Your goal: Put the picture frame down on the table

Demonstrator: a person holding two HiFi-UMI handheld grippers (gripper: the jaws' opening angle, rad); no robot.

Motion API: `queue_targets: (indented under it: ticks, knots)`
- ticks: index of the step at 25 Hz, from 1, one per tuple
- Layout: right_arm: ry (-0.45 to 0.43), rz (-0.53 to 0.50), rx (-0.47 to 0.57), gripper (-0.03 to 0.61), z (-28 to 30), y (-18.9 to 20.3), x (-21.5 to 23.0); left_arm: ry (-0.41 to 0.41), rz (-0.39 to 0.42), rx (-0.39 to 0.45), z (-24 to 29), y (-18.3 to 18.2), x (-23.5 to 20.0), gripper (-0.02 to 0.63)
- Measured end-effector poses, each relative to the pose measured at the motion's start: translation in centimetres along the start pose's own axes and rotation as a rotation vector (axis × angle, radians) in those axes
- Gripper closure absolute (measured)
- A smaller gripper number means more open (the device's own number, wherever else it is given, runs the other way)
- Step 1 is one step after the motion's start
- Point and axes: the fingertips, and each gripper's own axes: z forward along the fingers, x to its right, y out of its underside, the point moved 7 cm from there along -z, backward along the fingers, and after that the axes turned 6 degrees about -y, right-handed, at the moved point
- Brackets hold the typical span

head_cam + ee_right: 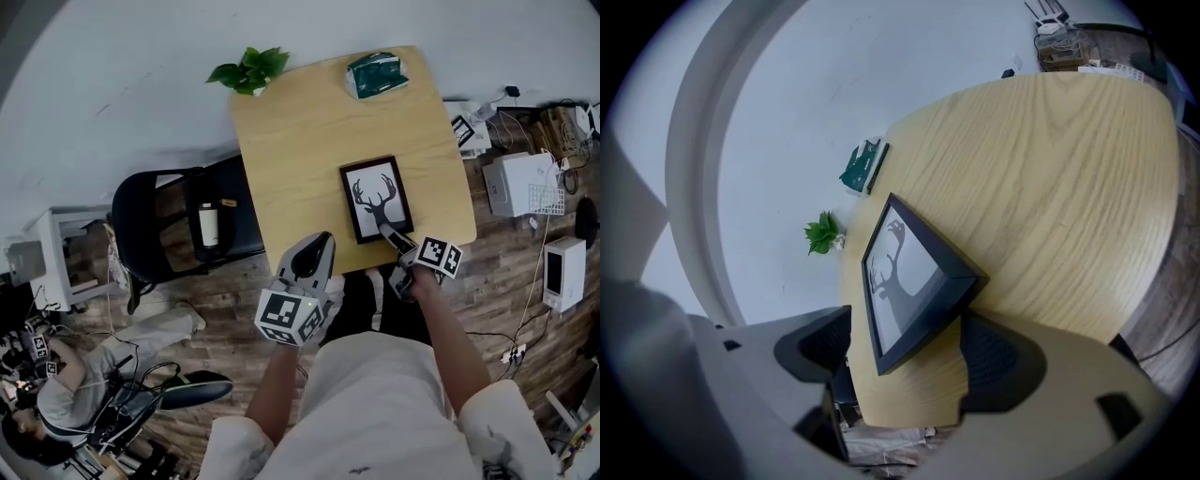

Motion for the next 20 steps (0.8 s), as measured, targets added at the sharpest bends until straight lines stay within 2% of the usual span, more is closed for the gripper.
queue_targets:
  ticks: [11,20]
  knots:
    - [0.038,0.022,0.005,0.160,0.1,-0.1,-0.6,0.001,0.011,0.016,-0.6,-0.4,0.2,0.598]
    - [0.030,0.045,0.012,0.160,0.0,0.0,-0.5,-0.004,0.016,0.024,-1.1,-0.6,0.1,0.598]
